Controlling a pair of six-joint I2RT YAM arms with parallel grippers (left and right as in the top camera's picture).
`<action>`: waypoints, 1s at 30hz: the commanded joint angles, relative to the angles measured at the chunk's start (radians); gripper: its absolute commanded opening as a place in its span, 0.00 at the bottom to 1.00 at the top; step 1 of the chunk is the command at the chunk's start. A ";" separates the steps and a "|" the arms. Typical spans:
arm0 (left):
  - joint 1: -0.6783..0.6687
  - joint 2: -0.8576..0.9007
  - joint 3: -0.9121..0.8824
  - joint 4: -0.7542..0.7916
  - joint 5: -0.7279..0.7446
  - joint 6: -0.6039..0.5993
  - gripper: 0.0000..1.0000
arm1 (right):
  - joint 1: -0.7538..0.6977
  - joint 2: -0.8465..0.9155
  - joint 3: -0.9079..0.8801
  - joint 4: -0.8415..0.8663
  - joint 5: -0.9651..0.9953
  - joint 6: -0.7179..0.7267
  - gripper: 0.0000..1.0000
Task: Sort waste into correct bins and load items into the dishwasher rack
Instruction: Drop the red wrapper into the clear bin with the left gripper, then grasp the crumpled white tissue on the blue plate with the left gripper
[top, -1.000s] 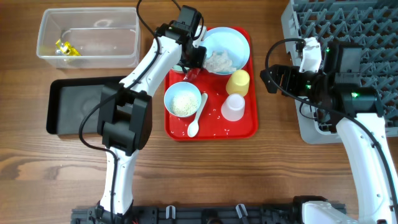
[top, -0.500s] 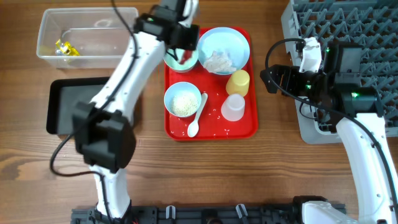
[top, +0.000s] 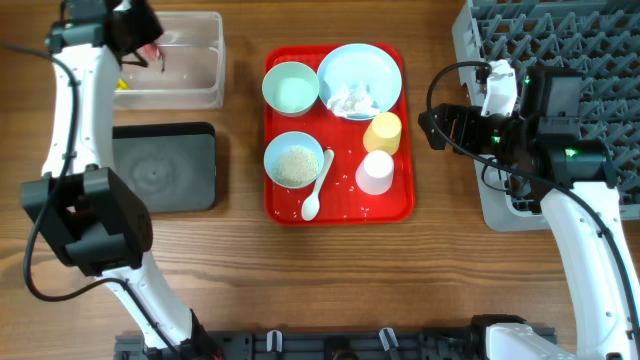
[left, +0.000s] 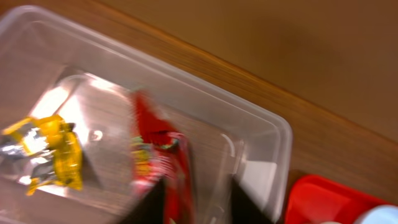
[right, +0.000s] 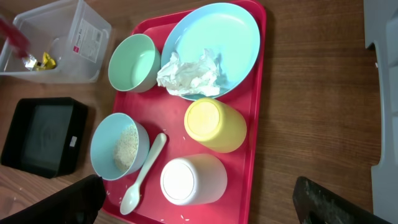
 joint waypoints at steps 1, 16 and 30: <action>0.002 0.017 -0.001 -0.001 0.002 -0.059 1.00 | 0.003 0.010 0.016 0.003 0.010 0.006 1.00; -0.435 0.066 -0.001 -0.031 0.148 0.202 0.97 | 0.003 0.010 0.016 0.002 0.011 0.005 1.00; -0.668 0.294 -0.001 0.068 0.002 0.207 0.99 | 0.003 0.010 0.016 -0.009 0.010 0.006 1.00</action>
